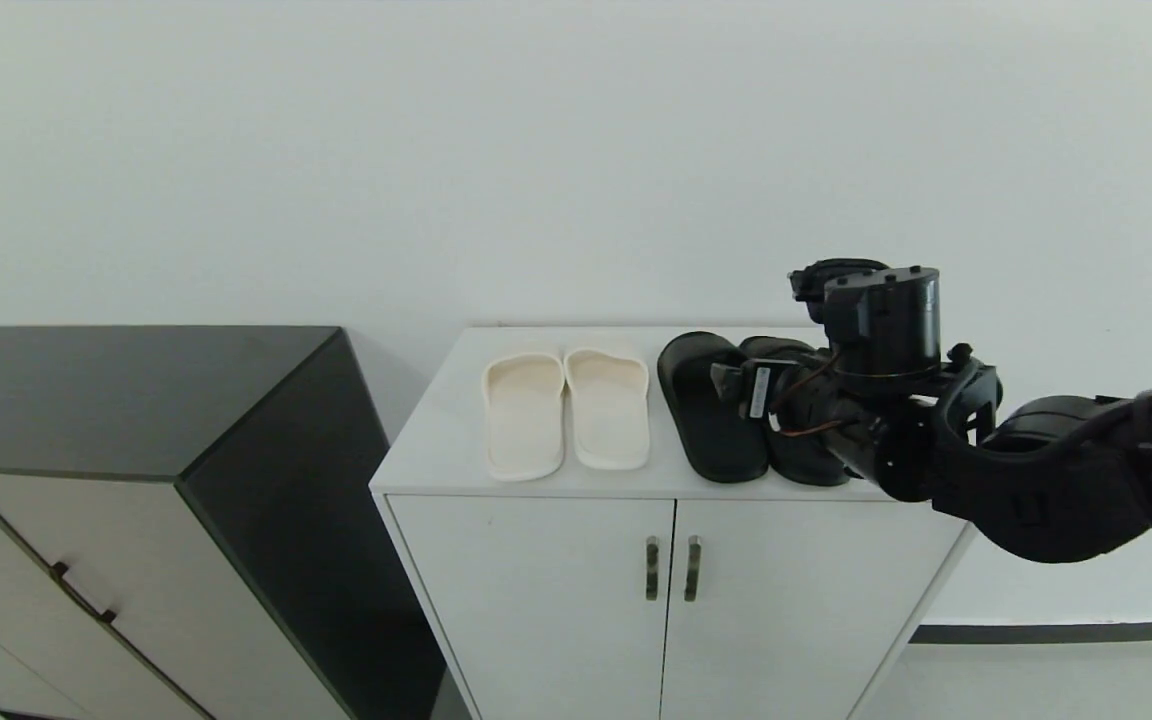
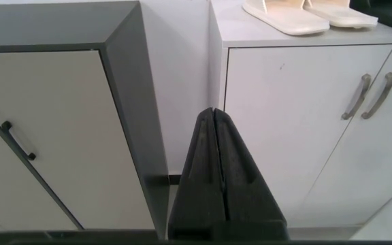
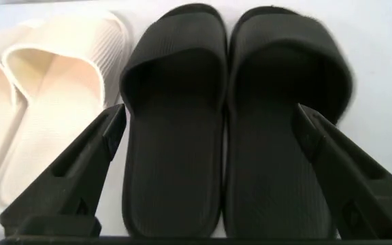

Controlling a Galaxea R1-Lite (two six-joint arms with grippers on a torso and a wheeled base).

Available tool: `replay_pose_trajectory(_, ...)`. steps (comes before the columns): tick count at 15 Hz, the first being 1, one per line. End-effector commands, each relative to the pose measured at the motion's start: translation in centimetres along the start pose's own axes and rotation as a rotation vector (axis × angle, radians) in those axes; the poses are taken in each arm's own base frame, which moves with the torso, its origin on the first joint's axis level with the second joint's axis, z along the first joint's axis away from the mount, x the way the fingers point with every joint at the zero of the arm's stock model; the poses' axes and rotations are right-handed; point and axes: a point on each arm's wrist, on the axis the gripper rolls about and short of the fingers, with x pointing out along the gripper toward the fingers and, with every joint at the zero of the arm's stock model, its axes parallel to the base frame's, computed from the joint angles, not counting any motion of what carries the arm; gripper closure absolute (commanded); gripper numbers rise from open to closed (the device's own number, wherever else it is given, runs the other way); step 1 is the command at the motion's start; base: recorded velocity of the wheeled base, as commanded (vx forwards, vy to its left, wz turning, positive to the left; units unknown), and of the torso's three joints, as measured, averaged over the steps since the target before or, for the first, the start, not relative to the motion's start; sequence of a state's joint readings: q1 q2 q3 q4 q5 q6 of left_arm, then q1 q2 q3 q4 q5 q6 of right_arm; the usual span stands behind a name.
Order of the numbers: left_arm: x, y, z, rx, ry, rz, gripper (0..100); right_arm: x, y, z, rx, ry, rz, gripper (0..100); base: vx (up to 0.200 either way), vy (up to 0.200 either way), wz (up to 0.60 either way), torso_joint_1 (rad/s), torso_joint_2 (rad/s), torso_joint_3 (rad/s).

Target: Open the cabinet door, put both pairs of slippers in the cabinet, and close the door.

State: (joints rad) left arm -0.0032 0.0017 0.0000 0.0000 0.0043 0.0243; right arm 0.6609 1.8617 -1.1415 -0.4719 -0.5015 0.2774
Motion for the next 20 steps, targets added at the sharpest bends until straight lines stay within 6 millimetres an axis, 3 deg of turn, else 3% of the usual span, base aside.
replay_pose_trajectory(1,0.0,0.0,0.0,0.000,0.000,0.000,100,2.1,0.3,-1.5,-0.017,0.022,-0.020,0,0.000,0.000,0.00,0.000,0.00,0.000)
replay_pose_trajectory(8,0.0,0.0,0.0,-0.023,0.001,-0.001,100,7.7,-1.0,-2.1,-0.045,0.015,-0.095,0,0.000,0.000,0.00,0.000,0.00,0.000)
replay_pose_trajectory(15,0.0,0.0,0.0,-0.021,0.001,-0.001,100,11.0,-0.5,-2.1,-0.065,-0.024,-0.104,0,0.000,0.000,0.00,0.000,0.00,0.000)
replay_pose_trajectory(16,0.0,0.0,0.0,-0.021,0.001,-0.001,100,11.2,-0.4,-2.0,-0.063,-0.033,-0.102,100,0.000,0.000,0.00,0.000,0.00,0.000)
replay_pose_trajectory(20,0.0,0.0,0.0,-0.021,0.001,-0.001,100,11.3,-0.2,-1.6,-0.058,-0.043,-0.105,100,0.000,0.000,0.00,0.000,0.00,0.000)
